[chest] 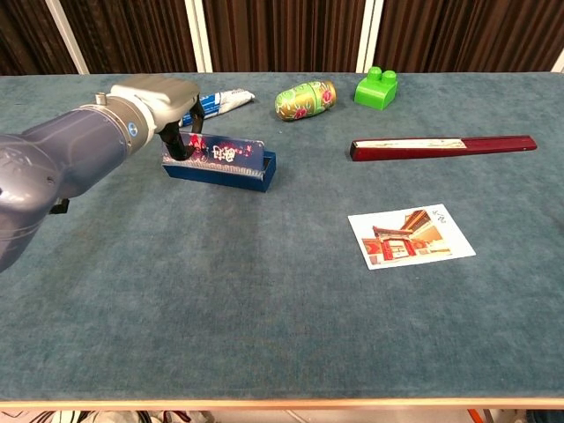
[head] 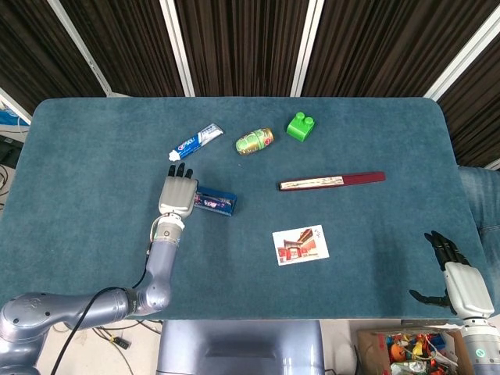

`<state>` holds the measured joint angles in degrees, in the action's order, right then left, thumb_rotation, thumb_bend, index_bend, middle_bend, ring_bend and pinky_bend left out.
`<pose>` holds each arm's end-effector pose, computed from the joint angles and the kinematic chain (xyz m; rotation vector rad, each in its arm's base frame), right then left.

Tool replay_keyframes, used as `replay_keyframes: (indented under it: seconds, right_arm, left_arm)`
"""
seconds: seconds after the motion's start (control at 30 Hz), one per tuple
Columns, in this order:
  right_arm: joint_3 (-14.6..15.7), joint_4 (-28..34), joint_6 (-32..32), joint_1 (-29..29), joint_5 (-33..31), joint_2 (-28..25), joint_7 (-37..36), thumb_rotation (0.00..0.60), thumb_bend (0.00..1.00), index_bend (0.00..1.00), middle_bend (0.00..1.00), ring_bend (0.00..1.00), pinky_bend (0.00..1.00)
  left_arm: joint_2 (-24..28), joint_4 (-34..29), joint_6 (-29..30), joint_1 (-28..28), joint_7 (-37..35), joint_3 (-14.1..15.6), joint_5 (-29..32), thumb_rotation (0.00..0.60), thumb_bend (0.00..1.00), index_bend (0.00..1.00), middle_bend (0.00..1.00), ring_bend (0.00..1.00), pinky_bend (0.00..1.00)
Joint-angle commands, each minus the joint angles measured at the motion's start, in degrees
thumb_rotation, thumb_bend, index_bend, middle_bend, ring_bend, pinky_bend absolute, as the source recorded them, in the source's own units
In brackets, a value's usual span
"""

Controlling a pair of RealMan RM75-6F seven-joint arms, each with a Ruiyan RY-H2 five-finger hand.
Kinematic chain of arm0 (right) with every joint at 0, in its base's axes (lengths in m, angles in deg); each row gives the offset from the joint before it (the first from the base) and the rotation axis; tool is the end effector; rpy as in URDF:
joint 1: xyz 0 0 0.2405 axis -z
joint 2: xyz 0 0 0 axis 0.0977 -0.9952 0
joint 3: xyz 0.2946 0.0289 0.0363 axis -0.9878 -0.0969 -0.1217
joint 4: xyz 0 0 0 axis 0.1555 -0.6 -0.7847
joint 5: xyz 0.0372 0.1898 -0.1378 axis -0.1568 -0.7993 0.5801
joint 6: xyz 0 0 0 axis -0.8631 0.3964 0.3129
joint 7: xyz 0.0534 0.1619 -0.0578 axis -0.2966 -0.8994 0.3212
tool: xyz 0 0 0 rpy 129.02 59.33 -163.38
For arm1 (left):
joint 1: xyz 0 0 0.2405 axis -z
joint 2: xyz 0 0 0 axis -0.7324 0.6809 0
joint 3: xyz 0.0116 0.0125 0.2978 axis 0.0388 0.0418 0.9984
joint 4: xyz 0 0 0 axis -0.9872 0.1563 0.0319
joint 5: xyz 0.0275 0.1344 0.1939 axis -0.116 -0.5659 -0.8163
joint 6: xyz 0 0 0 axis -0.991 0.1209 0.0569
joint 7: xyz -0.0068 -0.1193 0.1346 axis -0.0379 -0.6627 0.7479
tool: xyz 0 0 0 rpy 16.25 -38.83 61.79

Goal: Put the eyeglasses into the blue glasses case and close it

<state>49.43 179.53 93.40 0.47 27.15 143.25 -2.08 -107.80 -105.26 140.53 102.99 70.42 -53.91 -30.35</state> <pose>-0.3684 -0.2187 0.1441 1.3008 -1.2149 0.8823 -0.1105 0.4698 -0.1000 -1.6658 -0.7920 -0.5920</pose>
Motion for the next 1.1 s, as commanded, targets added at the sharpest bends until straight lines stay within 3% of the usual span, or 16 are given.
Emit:
replay_keyframes:
  seconds: [0.03, 0.63, 0.83, 0.97, 1.1]
  right_arm:
    - [0.0, 0.0, 0.0, 0.0, 0.0, 0.0, 0.0, 0.6, 0.11, 0.02, 0.0, 0.03, 0.18]
    - [0.0, 0.4, -0.5, -0.1, -0.6, -0.2, 0.3, 0.6, 0.11, 0.02, 0.0, 0.03, 0.18]
    - [0.0, 0.5, -0.7, -0.1, -0.7, -0.3, 0.3, 0.6, 0.11, 0.02, 0.0, 0.03, 0.18]
    - [0.1, 0.6, -0.7, -0.1, -0.7, -0.3, 0.4, 0.6, 0.11, 0.02, 0.0, 0.03, 0.18]
    - [0.1, 0.7, -0.8, -0.1, -0.9, -0.4, 0.3, 0.6, 0.11, 0.02, 0.0, 0.03, 0.18]
  left_arm:
    - [-0.5, 1.0, -0.2, 0.5, -0.3, -0.4, 0.3, 0.6, 0.42, 0.55, 0.2, 0.04, 0.1]
    - [-3.4, 8.2, -1.7, 3.7, 0.3, -1.8, 2.7, 0.6, 0.42, 0.52, 0.2, 0.04, 0.1]
    - [-4.1, 9.9, -2.1, 4.4, 0.3, -2.1, 3.4, 0.6, 0.42, 0.45, 0.2, 0.04, 0.1]
    - [-4.5, 10.5, -2.3, 4.7, 0.5, -2.3, 3.8, 0.6, 0.42, 0.34, 0.19, 0.04, 0.1]
    - [-4.9, 11.3, -2.3, 5.0, 0.5, -2.5, 4.0, 0.6, 0.42, 0.32, 0.19, 0.04, 0.1]
